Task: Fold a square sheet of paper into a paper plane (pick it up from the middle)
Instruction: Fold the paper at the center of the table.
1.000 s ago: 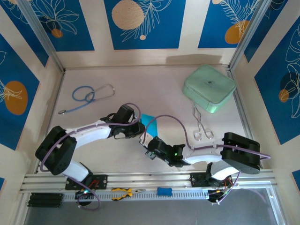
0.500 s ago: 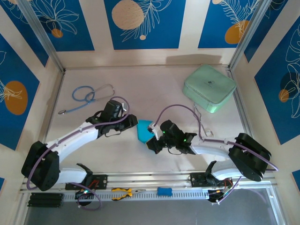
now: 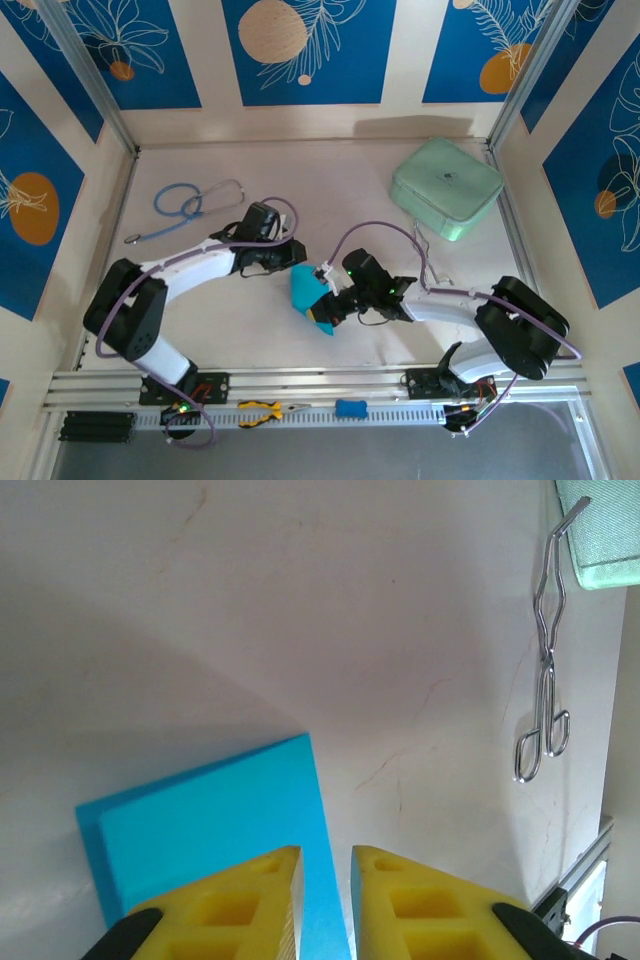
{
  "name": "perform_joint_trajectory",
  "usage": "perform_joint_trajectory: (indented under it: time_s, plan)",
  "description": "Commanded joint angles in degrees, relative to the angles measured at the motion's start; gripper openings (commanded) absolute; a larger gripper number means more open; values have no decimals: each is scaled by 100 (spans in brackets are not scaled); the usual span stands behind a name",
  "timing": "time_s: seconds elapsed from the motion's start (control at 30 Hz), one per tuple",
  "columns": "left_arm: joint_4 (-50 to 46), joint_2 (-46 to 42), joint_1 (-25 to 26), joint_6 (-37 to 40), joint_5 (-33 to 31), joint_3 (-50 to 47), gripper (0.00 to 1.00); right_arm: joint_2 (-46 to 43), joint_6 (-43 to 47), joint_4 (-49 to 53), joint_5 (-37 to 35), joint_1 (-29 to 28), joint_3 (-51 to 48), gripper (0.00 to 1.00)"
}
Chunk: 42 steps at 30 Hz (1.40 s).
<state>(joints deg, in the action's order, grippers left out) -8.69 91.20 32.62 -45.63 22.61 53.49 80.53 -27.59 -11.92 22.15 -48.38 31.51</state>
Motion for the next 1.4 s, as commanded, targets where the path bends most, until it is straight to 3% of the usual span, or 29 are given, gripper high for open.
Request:
perform_joint_trajectory:
  time_s: [0.0, 0.47, 1.37]
  plan:
    - [-8, 306, -56, 331, 182, 263, 20, 76, -158, -112, 327, 74, 75, 4]
    - [197, 1345, -60, 598, 372, 217, 15, 404, -273, -212, 574, 205, 110, 3]
    - [254, 1445, -48, 677, 243, -123, 13, 846, -405, -54, 536, 491, 269, 4]
